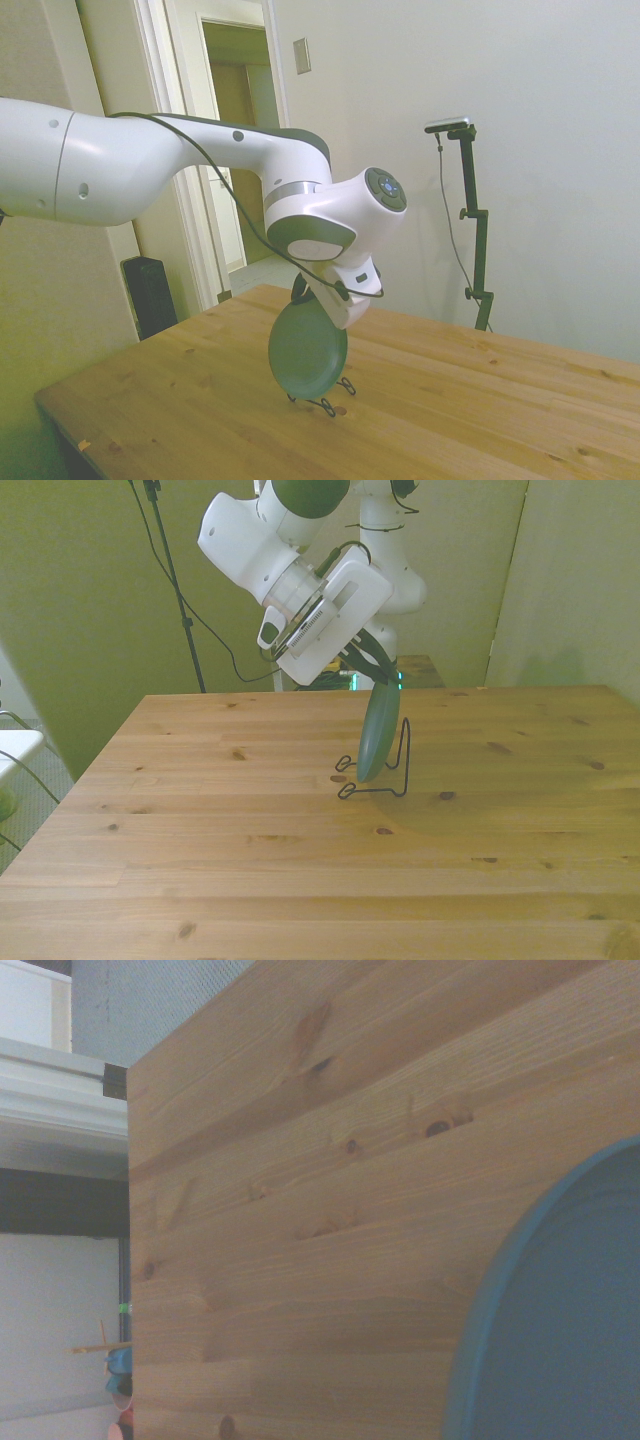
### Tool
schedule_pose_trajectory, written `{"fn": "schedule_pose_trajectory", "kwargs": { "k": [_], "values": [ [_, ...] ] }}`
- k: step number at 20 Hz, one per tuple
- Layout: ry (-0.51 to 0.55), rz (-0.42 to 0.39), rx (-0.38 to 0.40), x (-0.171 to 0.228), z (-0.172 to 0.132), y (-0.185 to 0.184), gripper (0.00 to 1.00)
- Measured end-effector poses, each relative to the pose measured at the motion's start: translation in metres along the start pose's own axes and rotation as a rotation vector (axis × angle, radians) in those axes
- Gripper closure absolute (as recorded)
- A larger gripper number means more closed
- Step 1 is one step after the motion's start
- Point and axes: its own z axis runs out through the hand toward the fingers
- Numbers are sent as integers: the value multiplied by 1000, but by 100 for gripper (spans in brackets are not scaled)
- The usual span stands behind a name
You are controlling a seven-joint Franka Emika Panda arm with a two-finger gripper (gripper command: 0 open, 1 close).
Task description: Load the plate
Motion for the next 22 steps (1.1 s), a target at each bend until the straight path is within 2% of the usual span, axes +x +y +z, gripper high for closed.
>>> {"fn": "schedule_pose_trajectory", "kwargs": {
  "k": [16,20,22],
  "values": [
    [0,-2,5,4,-9,6,0],
    [30,-41,6,-18,-27,-3,0],
    [65,-70,-21,-40,-40,-10,0]
  ]
}}
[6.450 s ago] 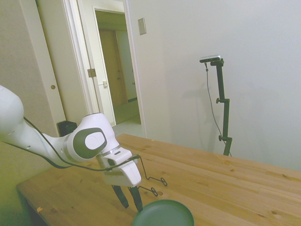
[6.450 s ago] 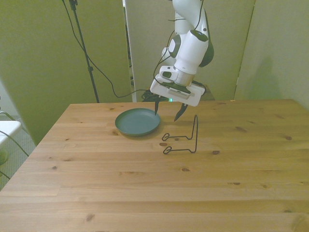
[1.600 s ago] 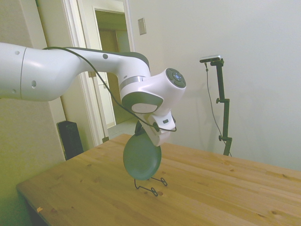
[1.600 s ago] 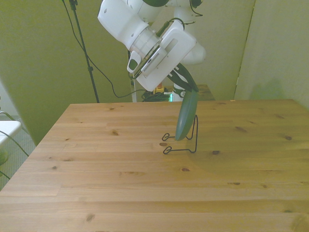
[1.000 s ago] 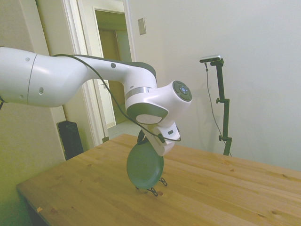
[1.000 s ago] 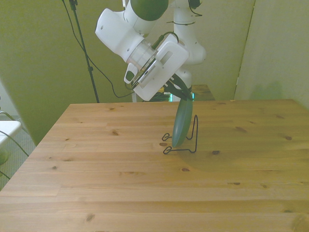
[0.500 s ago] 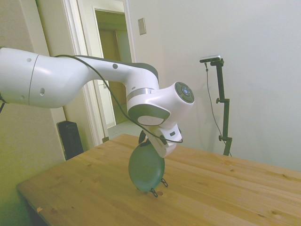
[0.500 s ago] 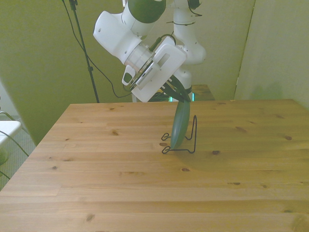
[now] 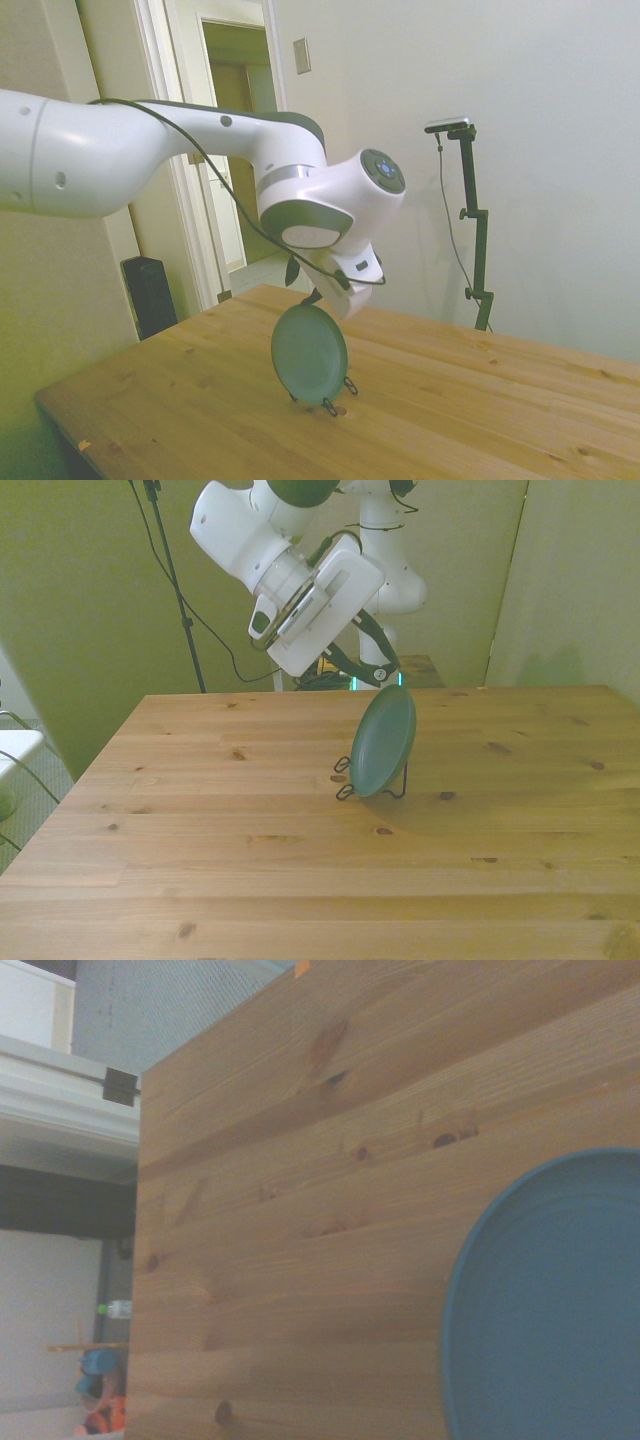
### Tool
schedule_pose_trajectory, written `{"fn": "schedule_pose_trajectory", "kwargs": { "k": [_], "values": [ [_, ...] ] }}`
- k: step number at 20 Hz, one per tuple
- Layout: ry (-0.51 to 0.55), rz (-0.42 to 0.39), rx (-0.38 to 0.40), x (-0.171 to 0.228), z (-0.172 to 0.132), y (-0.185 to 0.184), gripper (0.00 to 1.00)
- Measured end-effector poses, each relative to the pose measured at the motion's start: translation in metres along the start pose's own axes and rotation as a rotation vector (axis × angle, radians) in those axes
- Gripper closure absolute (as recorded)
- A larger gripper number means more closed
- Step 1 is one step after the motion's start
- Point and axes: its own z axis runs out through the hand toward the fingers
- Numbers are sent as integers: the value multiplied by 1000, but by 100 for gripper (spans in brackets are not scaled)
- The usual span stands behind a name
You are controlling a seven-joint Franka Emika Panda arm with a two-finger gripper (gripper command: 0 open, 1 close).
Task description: Load the plate
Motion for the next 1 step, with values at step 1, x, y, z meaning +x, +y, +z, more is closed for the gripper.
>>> {"fn": "schedule_pose_trajectory", "kwargs": {
  "k": [1],
  "values": [
    [22,-14,-23,-13,-5,-5,0]
  ]
}}
